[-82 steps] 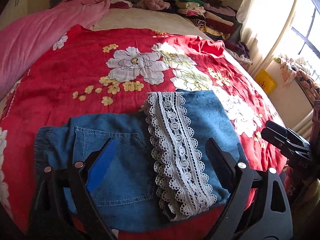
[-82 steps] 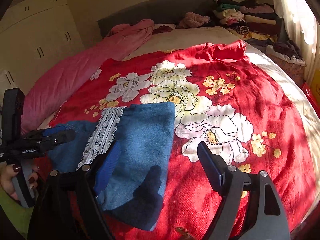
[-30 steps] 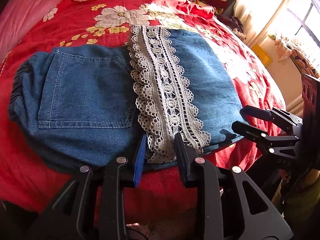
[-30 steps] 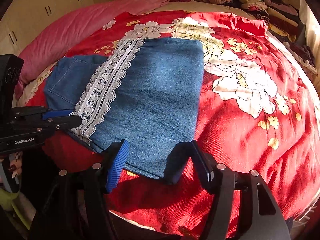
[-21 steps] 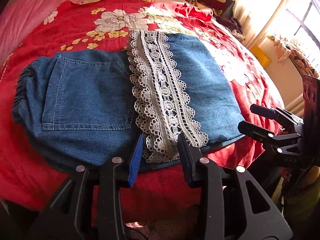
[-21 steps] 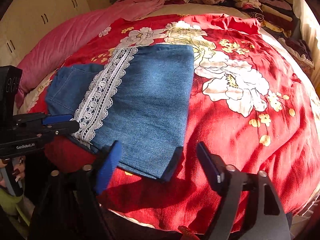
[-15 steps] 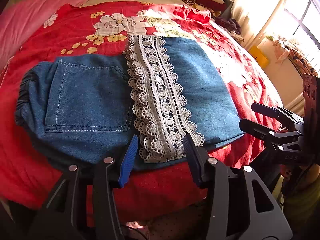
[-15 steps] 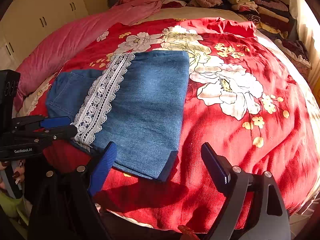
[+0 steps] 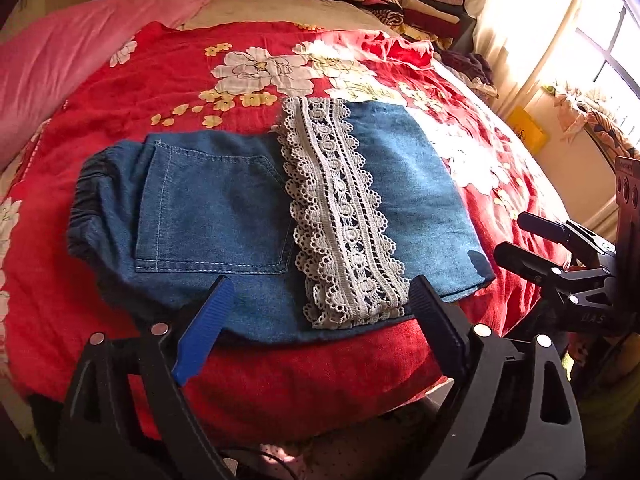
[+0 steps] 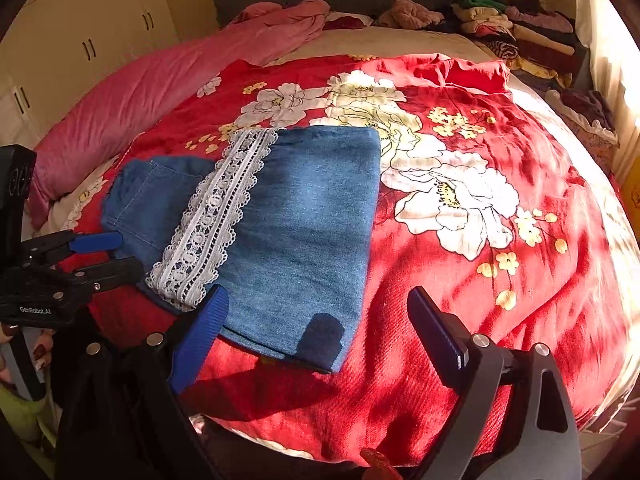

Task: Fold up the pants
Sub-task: 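Open both tools and smooth the folded legs flat, then grasp the elastic waistband with the right tool while the left tool grasps denim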

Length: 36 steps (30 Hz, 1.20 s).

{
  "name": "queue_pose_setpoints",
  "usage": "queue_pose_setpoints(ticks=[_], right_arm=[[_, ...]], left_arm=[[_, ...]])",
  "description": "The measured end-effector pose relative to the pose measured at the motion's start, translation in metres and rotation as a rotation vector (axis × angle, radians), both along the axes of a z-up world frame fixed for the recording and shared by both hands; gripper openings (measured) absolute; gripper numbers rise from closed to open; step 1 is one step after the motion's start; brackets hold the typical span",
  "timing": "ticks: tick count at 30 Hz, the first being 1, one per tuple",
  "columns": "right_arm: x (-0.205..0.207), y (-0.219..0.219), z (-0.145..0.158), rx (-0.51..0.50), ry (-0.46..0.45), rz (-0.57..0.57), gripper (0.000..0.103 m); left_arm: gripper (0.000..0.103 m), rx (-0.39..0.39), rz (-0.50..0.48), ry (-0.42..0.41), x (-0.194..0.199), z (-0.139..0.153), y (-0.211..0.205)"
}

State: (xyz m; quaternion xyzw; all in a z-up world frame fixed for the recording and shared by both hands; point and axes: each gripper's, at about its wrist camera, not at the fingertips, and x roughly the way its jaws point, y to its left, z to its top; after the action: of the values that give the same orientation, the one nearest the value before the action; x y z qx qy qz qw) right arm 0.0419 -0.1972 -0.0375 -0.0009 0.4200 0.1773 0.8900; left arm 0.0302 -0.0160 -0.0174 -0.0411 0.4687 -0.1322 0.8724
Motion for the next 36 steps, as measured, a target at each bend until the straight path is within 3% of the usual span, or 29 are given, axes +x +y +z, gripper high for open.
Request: queue_pose_setpoints(ticks=[3,12,16,36], right_arm=[[0.002,0.003,0.005,0.007,-0.008,0.002,0.090],[0.015,0.020,0.020,0.006,-0.021,0.028,0.090],[0.025,0.035,0.026,0.010,-0.023,0.047,0.098],[0.089,0.152,0.049,-0.036,-0.029,0.282,0.099]], left_arm=[[0.089,0.001,0.019,-0.017,-0.001,0.005,0.006],[0.092,0.002,0.081,-0.043,-0.006,0.012,0.030],[0.093,-0.004,0.126,-0.043,-0.007,0.011,0.048],[0.093,-0.065,0.302,-0.017,-0.006,-0.008,0.118]])
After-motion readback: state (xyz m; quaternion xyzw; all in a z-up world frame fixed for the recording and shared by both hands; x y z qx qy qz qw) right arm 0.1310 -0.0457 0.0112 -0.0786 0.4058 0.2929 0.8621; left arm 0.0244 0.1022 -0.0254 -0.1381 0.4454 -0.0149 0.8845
